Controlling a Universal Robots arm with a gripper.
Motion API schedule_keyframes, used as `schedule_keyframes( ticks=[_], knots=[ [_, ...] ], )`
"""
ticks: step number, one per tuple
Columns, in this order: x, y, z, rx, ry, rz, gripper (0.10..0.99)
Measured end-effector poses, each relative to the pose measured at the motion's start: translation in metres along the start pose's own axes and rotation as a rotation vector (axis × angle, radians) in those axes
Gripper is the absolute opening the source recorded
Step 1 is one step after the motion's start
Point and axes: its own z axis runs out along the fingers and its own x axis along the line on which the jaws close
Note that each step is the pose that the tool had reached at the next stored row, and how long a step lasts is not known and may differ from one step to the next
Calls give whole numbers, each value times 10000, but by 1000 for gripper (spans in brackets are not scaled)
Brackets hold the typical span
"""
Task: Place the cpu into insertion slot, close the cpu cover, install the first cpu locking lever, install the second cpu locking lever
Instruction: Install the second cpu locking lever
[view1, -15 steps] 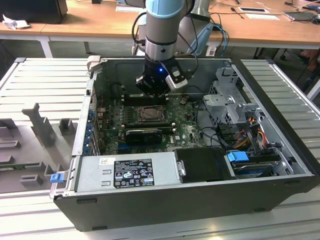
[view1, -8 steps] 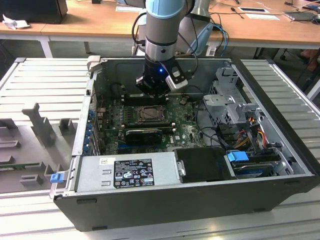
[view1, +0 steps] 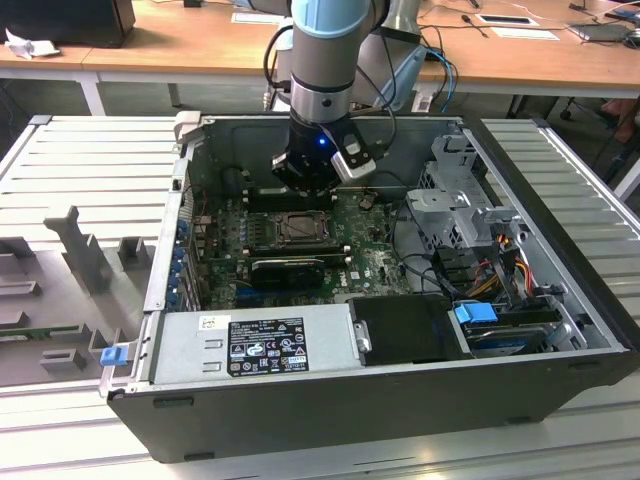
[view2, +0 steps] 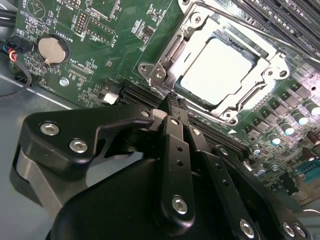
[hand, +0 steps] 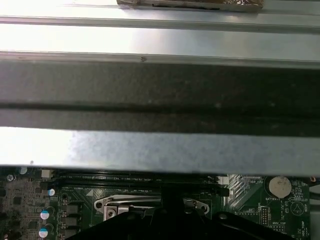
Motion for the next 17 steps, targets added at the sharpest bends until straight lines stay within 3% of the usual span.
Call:
schedule_keyframes(
  ticks=[4, 10, 17],
  knots=[
    [1, -6, -33, 0, -1, 3, 106],
    [0, 12, -221, 3, 0, 1, 106],
    [3, -70, -229, 1, -1, 2, 106]
  ],
)
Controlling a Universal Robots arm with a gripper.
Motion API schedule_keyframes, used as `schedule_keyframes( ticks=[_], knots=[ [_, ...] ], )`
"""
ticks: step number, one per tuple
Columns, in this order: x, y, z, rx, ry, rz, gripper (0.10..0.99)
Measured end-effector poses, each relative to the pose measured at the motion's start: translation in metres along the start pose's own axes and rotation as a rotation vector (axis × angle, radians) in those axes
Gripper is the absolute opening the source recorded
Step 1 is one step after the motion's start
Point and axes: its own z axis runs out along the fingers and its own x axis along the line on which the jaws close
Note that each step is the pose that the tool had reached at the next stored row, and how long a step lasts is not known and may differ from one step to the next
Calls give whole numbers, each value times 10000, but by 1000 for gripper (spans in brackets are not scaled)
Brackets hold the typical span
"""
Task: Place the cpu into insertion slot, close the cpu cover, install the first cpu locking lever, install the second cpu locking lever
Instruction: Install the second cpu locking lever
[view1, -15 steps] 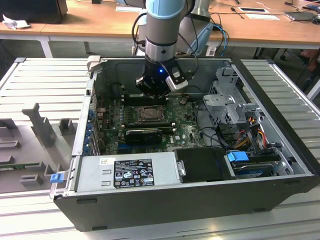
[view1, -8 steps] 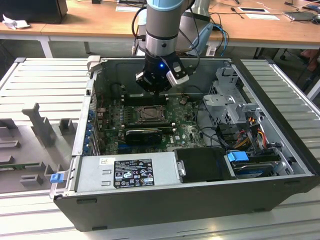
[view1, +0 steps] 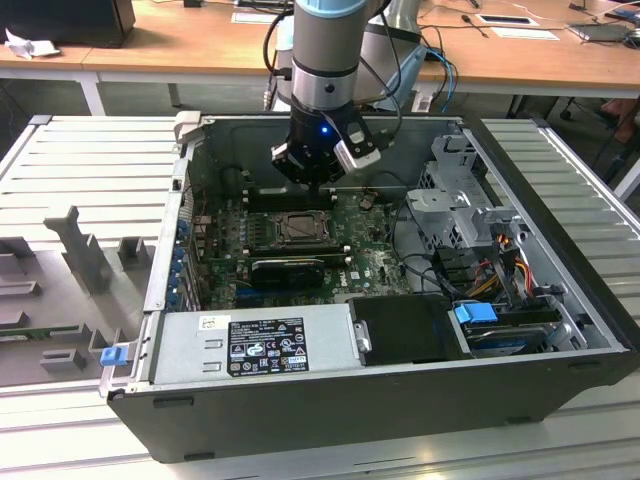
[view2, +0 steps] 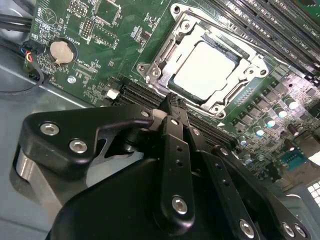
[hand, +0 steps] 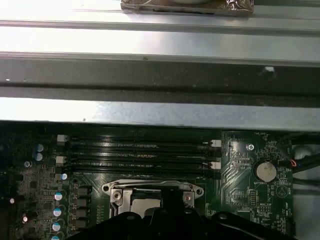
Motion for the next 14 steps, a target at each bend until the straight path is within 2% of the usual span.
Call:
schedule_keyframes(
  ticks=[14],
  knots=[
    [2, -83, -9, 1, 0, -1, 106]
  ],
)
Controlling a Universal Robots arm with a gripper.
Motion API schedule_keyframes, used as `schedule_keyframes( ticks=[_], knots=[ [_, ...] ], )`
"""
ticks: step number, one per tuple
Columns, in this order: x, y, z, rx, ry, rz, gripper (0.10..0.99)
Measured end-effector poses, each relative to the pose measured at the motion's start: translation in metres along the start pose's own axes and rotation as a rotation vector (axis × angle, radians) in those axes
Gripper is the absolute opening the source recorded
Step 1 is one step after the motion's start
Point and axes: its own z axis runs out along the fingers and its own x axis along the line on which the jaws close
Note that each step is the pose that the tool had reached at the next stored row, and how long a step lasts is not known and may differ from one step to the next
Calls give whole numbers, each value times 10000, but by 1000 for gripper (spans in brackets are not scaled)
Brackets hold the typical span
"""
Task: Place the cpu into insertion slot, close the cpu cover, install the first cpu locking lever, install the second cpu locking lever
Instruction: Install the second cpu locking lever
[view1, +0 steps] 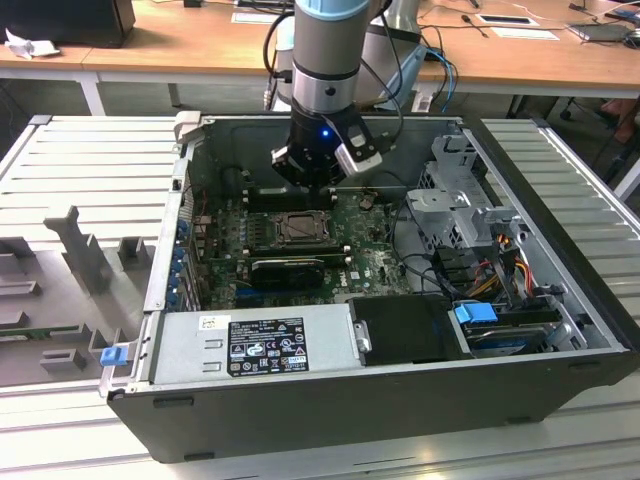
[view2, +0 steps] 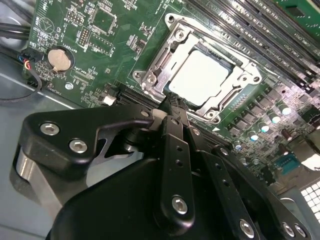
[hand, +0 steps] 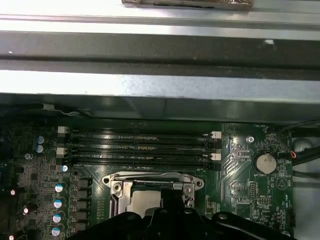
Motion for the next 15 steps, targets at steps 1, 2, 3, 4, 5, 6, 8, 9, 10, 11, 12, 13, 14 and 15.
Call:
schedule_keyframes(
  ticks=[1, 2, 3, 4, 5, 6, 8, 9, 10, 11, 12, 13, 14, 15],
  knots=[
    [1, -13, -1, -1, 0, 0, 106],
    [1, -19, -2, 0, 0, 0, 106],
    [1, -29, -3, -2, 0, 0, 106],
    [1, -51, -5, -22, -1, 0, 106],
    [2, -54, -5, -25, -2, 1, 106],
    [2, -59, -6, -23, 0, 0, 106],
    [2, -62, -18, -20, 1, 1, 106],
    [2, -61, -33, -23, 0, 2, 106],
    [2, -60, -46, -23, 0, 2, 106],
    [2, -60, -60, -22, 0, 0, 106],
    [2, -62, -70, -24, -1, 0, 106],
    [2, -65, -82, -24, -1, -1, 106],
    [2, -64, -104, -22, 0, 0, 106],
    [2, -62, -125, -23, 0, 1, 106]
  ],
)
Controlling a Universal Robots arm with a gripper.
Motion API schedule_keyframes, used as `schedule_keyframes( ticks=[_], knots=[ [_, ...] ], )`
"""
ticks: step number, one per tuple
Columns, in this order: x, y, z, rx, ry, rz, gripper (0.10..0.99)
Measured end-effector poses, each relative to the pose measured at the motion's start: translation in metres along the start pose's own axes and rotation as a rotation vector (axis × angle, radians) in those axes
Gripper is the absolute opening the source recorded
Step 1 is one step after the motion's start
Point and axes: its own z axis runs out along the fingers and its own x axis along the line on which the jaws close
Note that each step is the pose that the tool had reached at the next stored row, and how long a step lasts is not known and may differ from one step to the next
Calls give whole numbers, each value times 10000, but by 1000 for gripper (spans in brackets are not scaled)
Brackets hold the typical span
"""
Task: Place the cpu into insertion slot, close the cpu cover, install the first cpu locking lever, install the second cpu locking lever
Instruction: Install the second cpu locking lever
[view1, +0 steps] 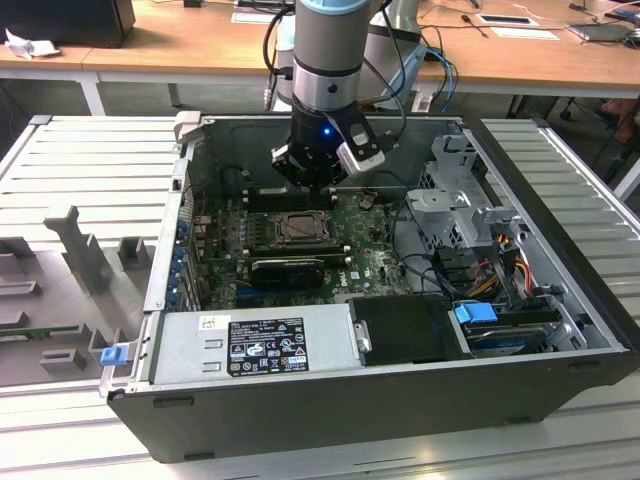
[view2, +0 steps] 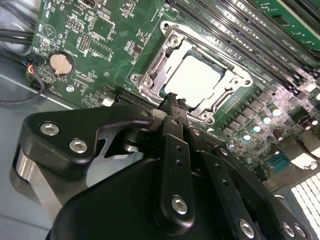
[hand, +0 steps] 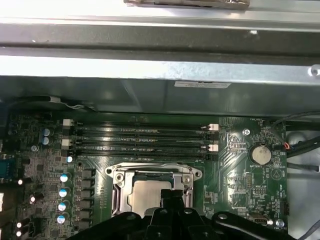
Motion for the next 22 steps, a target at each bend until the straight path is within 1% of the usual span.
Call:
schedule_keyframes(
  ticks=[1, 4, 8, 15, 19, 22],
  knots=[
    [0, 1, -18, -1, -1, 0, 106],
    [0, -19, -23, -1, -1, -2, 106],
    [2, -68, -27, 0, 0, -2, 106],
    [3, -97, -27, 0, 0, 0, 106],
    [3, -103, -44, -1, -1, -2, 106],
    [5, -156, -50, 0, -1, -2, 106]
  ],
)
